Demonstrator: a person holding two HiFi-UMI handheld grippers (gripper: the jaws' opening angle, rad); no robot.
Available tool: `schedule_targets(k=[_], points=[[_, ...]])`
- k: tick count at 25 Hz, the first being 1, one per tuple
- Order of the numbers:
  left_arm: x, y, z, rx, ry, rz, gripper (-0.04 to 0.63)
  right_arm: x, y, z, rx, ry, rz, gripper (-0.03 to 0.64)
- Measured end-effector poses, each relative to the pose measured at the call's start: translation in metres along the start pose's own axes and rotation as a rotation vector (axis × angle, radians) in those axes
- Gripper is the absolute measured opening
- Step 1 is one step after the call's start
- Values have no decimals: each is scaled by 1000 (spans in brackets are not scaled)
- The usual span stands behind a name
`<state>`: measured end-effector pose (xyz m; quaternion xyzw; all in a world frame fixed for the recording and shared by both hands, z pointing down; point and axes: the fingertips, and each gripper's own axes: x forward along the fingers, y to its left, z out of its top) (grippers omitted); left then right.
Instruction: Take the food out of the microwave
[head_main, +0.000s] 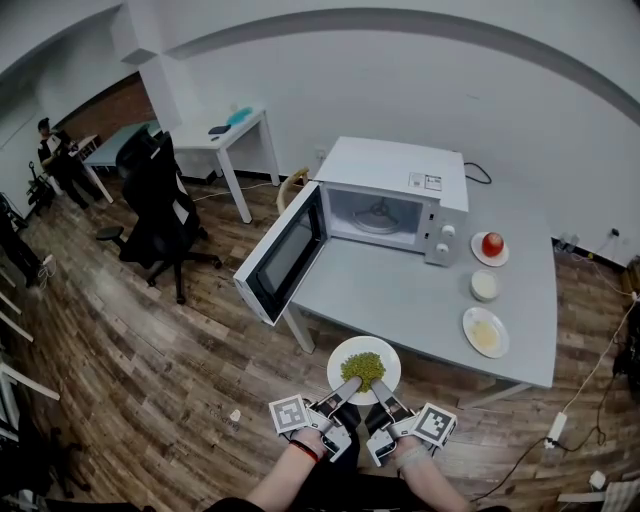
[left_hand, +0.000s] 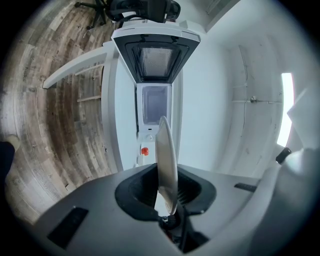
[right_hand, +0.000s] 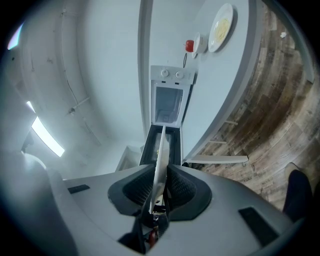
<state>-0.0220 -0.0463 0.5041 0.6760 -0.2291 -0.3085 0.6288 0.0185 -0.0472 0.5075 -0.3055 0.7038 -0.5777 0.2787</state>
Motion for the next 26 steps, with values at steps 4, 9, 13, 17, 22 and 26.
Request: schedule_targets(k=[4, 9, 13, 17, 22, 26], points=[[14, 0, 15, -2, 8, -10, 64, 17, 1, 13, 0, 1, 12, 88], [33, 2, 39, -13, 23, -15, 64, 42, -4, 29, 5, -6, 6, 87], [48, 6, 62, -3, 43, -16, 64, 66, -6, 42, 8, -18, 14, 87], [59, 9, 85, -3, 59, -13, 64, 89, -7, 51, 7, -38, 28, 87], [68, 11, 105, 5, 92, -14, 64, 107, -16, 57, 23, -74, 24, 87], [70, 13, 109, -16, 89, -24, 64, 112, -15, 59, 26, -85, 31, 86]])
